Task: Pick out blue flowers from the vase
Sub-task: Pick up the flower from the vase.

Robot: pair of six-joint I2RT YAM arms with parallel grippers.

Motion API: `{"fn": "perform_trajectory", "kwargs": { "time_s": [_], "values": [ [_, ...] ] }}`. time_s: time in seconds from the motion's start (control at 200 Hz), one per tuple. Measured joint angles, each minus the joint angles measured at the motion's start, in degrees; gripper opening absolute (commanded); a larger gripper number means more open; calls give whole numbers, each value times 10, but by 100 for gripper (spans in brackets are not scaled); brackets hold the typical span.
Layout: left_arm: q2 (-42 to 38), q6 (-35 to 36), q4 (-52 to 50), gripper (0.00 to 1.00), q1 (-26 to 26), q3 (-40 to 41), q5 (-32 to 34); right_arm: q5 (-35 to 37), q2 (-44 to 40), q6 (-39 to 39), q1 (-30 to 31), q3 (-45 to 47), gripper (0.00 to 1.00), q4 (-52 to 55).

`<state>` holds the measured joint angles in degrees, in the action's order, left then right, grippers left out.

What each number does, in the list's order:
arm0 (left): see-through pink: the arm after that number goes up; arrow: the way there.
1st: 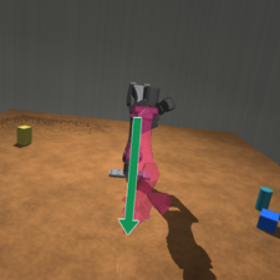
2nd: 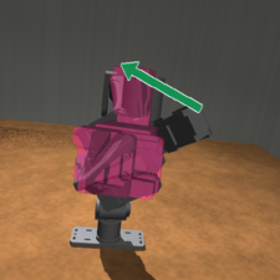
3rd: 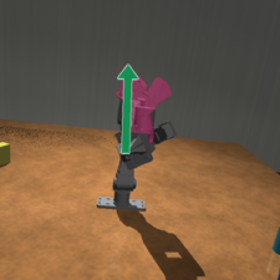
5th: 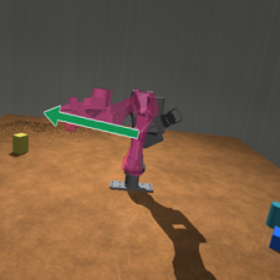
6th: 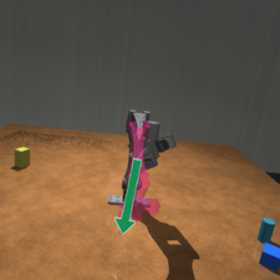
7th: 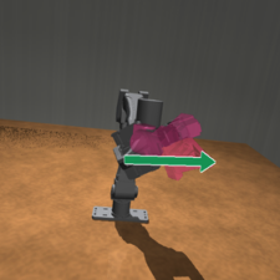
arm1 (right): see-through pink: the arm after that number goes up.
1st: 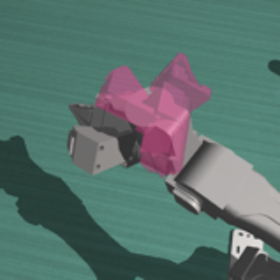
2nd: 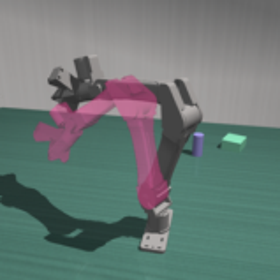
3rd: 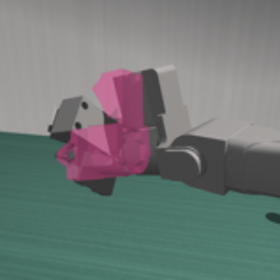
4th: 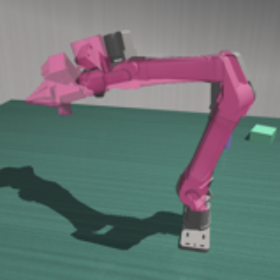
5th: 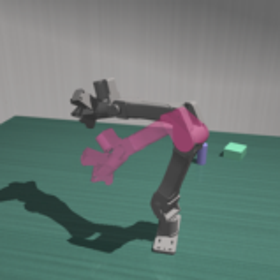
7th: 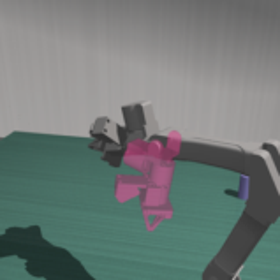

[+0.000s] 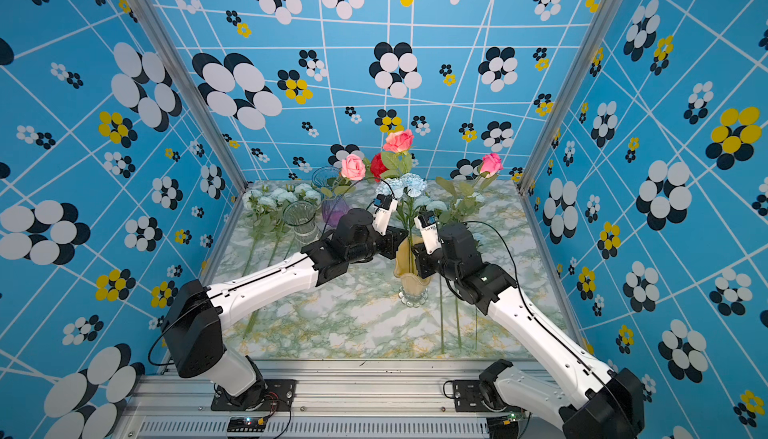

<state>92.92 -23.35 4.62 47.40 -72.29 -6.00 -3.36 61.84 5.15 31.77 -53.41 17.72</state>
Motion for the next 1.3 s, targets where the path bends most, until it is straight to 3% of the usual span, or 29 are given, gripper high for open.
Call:
{"fn": "perform_trajectory", "kwargs": {
  "time_s": [0.365,0.59,1.299],
  "values": [
    [-27,18,-37,0,0,-36,0,0,-5,0,-3,0,15,-3],
    [-54,35,-70,0,0,-91,0,0,-29,5,-4,5,29,-9],
    [-94,115,-261,0,-3,-337,-50,-16,-54,19,-5,14,46,-40]
  ]
}}
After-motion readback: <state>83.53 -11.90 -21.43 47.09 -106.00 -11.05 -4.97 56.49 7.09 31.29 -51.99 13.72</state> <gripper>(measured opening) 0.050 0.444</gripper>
